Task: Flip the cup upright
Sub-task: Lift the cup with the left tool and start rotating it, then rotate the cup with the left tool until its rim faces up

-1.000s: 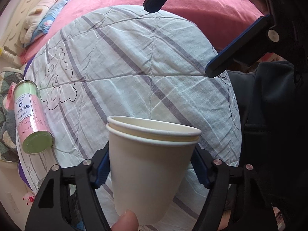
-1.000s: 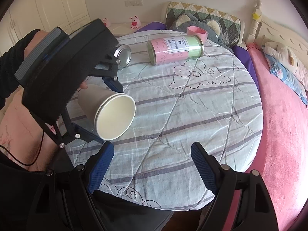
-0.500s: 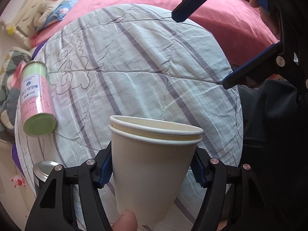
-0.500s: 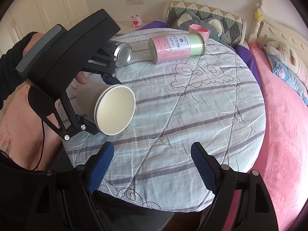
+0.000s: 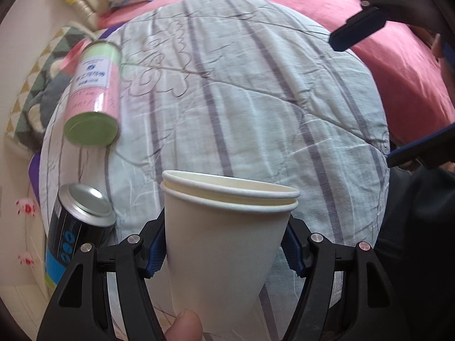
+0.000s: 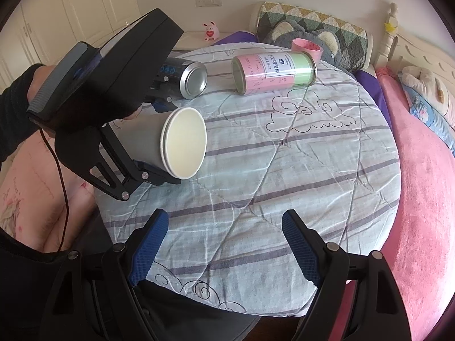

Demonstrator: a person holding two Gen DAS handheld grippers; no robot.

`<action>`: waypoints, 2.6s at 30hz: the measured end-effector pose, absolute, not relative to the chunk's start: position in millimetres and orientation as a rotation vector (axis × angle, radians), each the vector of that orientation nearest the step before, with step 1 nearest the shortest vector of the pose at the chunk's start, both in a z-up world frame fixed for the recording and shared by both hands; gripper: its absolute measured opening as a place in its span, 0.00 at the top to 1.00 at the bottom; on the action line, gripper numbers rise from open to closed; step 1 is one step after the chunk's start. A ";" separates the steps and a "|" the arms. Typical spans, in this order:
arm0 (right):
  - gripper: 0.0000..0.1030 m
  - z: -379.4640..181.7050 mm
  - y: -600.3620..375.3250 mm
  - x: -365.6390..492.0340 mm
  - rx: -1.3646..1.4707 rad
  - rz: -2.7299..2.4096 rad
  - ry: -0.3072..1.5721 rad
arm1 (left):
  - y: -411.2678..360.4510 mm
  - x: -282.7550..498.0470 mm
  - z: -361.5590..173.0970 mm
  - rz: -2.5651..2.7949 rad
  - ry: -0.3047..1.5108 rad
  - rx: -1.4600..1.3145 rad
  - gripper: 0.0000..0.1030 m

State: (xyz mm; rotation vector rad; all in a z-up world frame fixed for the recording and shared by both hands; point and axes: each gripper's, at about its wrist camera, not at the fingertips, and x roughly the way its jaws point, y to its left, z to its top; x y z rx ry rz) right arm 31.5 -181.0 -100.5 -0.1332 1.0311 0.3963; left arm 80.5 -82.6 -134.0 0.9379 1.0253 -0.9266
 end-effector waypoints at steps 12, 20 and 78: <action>0.19 -99.0 -169.6 30.6 -0.130 0.413 1.014 | -35.8 82.0 -126.5 -0.638 1.080 0.725 0.34; 0.19 -93.6 -157.5 31.7 -0.114 0.403 0.983 | 4.5 70.3 -110.3 -0.463 1.057 0.482 0.34; 0.19 -95.9 -170.8 49.3 -0.006 0.380 0.962 | -3.2 97.8 -111.1 -0.209 0.826 0.015 0.33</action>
